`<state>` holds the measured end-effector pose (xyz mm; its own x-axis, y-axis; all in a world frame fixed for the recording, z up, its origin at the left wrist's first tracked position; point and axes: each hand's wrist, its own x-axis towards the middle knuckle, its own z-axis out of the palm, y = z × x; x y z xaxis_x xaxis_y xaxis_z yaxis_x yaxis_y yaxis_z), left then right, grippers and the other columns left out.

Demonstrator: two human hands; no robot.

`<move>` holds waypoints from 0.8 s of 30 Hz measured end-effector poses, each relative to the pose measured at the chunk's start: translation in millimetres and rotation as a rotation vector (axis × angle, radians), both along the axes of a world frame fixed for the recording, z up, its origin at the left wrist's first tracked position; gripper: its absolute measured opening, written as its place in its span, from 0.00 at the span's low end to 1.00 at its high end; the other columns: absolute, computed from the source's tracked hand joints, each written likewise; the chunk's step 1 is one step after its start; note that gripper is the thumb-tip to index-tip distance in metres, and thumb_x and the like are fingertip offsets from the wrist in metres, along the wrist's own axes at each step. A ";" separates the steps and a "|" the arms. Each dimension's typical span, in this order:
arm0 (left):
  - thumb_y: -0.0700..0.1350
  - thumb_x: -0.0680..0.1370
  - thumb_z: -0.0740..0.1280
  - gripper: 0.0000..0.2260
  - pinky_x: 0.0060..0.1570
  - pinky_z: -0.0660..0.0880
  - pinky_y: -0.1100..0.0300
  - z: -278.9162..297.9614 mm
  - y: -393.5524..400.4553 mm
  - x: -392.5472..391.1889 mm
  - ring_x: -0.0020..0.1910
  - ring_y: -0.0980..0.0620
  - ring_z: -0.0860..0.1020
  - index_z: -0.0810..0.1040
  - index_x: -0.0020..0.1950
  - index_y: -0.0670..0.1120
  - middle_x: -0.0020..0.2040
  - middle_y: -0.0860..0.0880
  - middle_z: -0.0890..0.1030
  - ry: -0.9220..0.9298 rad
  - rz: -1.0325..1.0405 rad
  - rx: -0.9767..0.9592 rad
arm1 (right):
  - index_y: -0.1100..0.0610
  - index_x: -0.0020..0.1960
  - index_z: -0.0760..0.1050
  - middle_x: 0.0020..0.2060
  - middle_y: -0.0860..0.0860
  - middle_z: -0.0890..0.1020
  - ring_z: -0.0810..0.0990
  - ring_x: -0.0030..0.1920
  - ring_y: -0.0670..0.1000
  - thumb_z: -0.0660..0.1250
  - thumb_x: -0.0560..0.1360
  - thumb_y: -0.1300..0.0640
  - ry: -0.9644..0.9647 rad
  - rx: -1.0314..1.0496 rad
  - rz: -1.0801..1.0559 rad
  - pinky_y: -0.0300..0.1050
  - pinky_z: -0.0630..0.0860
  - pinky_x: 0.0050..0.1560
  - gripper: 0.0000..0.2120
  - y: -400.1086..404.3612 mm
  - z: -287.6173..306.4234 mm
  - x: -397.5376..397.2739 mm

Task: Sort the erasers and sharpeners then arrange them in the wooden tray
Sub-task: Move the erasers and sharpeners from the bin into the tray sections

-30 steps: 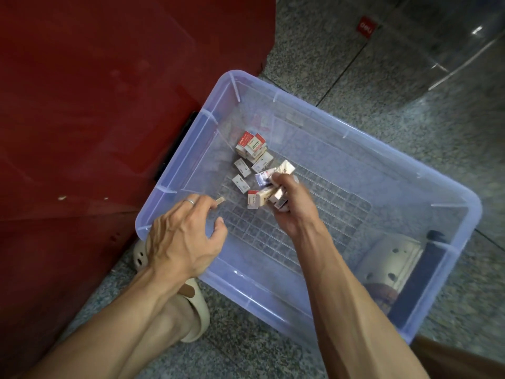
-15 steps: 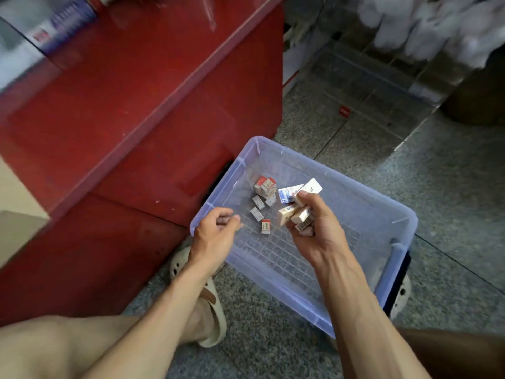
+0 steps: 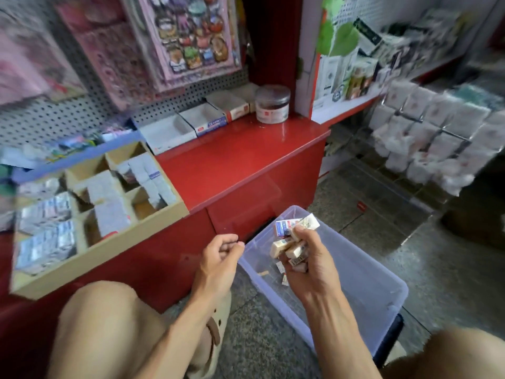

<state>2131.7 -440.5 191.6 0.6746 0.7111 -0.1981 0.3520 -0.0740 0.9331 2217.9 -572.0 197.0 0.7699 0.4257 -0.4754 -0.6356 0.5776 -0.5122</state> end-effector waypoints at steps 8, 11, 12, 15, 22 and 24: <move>0.44 0.77 0.70 0.05 0.51 0.77 0.60 36.7 24.4 -50.6 0.47 0.62 0.78 0.81 0.51 0.53 0.47 0.57 0.82 -0.153 0.049 0.166 | 0.58 0.41 0.72 0.31 0.52 0.76 0.76 0.26 0.46 0.63 0.77 0.68 -0.058 0.085 0.088 0.38 0.75 0.26 0.08 48.5 58.1 -47.7; 0.50 0.77 0.69 0.02 0.53 0.73 0.64 45.8 32.8 -64.4 0.52 0.61 0.78 0.80 0.49 0.57 0.49 0.59 0.82 -0.215 0.050 0.195 | 0.58 0.41 0.72 0.31 0.52 0.77 0.77 0.28 0.46 0.64 0.77 0.68 -0.111 0.076 0.108 0.38 0.75 0.29 0.08 69.6 65.6 -54.2; 0.55 0.75 0.69 0.05 0.52 0.74 0.63 50.7 33.3 -67.6 0.51 0.60 0.79 0.80 0.49 0.57 0.48 0.59 0.83 -0.247 0.036 0.195 | 0.59 0.41 0.72 0.31 0.52 0.77 0.77 0.29 0.47 0.65 0.76 0.67 -0.130 0.069 0.109 0.40 0.75 0.30 0.07 75.7 65.8 -54.5; 0.55 0.75 0.69 0.09 0.47 0.75 0.65 63.4 42.4 -76.9 0.45 0.59 0.80 0.81 0.47 0.50 0.44 0.56 0.83 -0.354 -0.060 0.196 | 0.59 0.42 0.73 0.34 0.54 0.76 0.77 0.34 0.50 0.71 0.71 0.64 -0.173 0.058 0.159 0.43 0.74 0.37 0.07 102.1 69.8 -61.4; 0.46 0.77 0.70 0.05 0.40 0.72 0.67 68.6 81.0 -79.0 0.38 0.61 0.77 0.79 0.43 0.48 0.38 0.57 0.80 -0.365 -0.043 0.289 | 0.59 0.41 0.75 0.33 0.53 0.76 0.76 0.32 0.48 0.70 0.69 0.64 -0.208 0.029 0.202 0.39 0.75 0.33 0.05 139.3 76.4 -70.1; 0.51 0.76 0.69 0.07 0.42 0.76 0.57 67.2 95.6 -82.7 0.40 0.57 0.80 0.80 0.45 0.48 0.40 0.53 0.82 -0.378 -0.019 0.224 | 0.58 0.41 0.74 0.33 0.53 0.77 0.76 0.31 0.47 0.70 0.69 0.65 -0.171 0.024 0.153 0.38 0.74 0.30 0.06 147.2 77.2 -64.1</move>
